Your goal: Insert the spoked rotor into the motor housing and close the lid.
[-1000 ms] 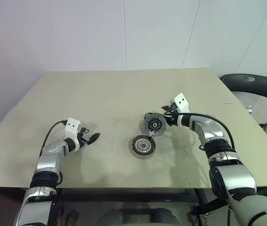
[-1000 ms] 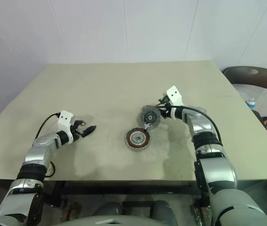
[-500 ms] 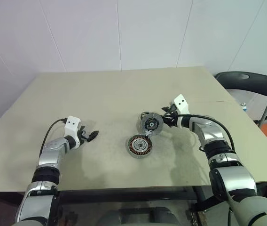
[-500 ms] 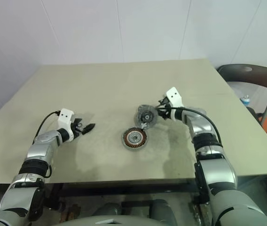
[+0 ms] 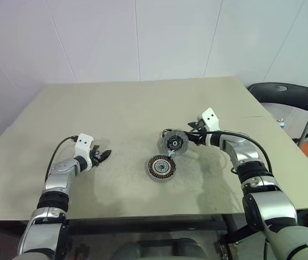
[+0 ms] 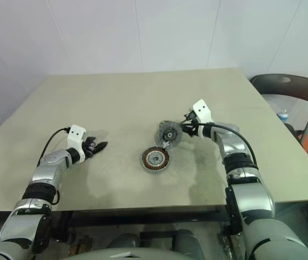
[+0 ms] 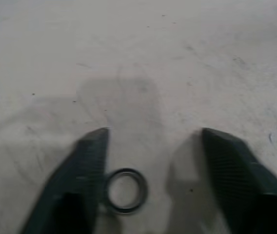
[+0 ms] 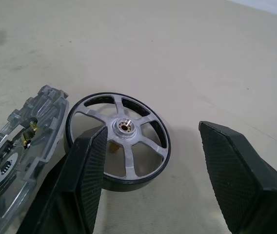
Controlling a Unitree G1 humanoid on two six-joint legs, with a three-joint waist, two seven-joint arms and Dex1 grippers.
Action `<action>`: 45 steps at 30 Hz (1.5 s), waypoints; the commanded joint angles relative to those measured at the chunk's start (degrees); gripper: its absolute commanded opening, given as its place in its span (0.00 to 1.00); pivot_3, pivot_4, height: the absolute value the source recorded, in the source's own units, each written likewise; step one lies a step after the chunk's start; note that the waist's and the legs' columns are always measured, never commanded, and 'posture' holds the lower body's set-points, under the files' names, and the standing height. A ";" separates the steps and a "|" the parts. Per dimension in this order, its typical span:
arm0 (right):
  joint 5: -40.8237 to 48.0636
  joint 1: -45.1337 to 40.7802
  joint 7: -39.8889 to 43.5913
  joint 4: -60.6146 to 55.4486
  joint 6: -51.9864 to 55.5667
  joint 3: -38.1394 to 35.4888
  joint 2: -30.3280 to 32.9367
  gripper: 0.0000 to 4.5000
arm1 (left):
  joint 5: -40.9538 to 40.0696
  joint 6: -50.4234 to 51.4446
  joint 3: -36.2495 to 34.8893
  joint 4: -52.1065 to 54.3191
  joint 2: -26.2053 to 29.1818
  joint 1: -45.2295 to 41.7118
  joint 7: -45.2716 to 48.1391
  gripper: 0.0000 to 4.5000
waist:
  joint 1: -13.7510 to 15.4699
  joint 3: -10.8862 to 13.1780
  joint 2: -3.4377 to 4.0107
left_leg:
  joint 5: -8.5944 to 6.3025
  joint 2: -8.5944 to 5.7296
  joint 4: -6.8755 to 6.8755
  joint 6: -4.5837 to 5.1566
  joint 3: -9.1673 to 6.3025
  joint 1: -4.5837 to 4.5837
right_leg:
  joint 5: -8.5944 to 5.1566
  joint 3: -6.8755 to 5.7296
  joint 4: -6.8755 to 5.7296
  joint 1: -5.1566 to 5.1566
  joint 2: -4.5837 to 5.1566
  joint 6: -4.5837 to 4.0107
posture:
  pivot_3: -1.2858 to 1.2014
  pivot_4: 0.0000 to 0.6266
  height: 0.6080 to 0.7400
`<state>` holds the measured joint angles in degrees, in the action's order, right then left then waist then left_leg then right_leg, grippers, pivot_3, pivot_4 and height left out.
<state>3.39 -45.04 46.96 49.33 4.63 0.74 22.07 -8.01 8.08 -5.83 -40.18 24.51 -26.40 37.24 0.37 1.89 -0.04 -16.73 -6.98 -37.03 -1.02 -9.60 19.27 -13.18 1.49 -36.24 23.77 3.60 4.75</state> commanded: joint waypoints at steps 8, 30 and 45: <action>-0.36 -2.77 -0.63 0.27 -1.46 -0.18 0.01 0.70 | 0.57 2.59 0.31 1.64 2.36 1.78 0.26 0.52 | -1.17 0.00 0.00 | 0.00 0.01 0.00 0.00 0.00 0.00 | 0.00 0.00 0.00 -0.01 0.01 0.00 | 0.52 0.00 1.00; -0.46 -2.99 -0.91 0.94 -1.74 -0.27 -0.64 0.70 | 0.82 1.61 0.13 2.36 3.20 1.74 0.04 0.17 | -1.39 -0.01 0.01 | 0.00 0.06 0.01 0.00 0.00 -0.06 | 0.00 0.01 -0.02 -0.04 -0.02 0.00 | 0.52 0.00 1.00; -0.70 -4.51 -0.75 2.16 -2.53 0.44 -1.57 0.70 | -17.28 6.46 -2.33 36.37 2.22 5.53 13.67 0.17 | -1.46 0.02 -0.02 | -0.01 0.04 0.05 0.00 0.07 0.21 | 0.00 0.11 0.02 0.27 0.02 -0.01 | 0.52 0.00 1.00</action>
<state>2.44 -47.22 46.36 52.04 3.30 1.58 20.82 -24.45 14.51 -7.71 -5.37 25.76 -20.63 50.30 -1.09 1.91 -0.06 -16.73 -6.92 -36.98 -1.02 -9.53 19.47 -13.18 1.61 -36.23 24.04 3.59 4.74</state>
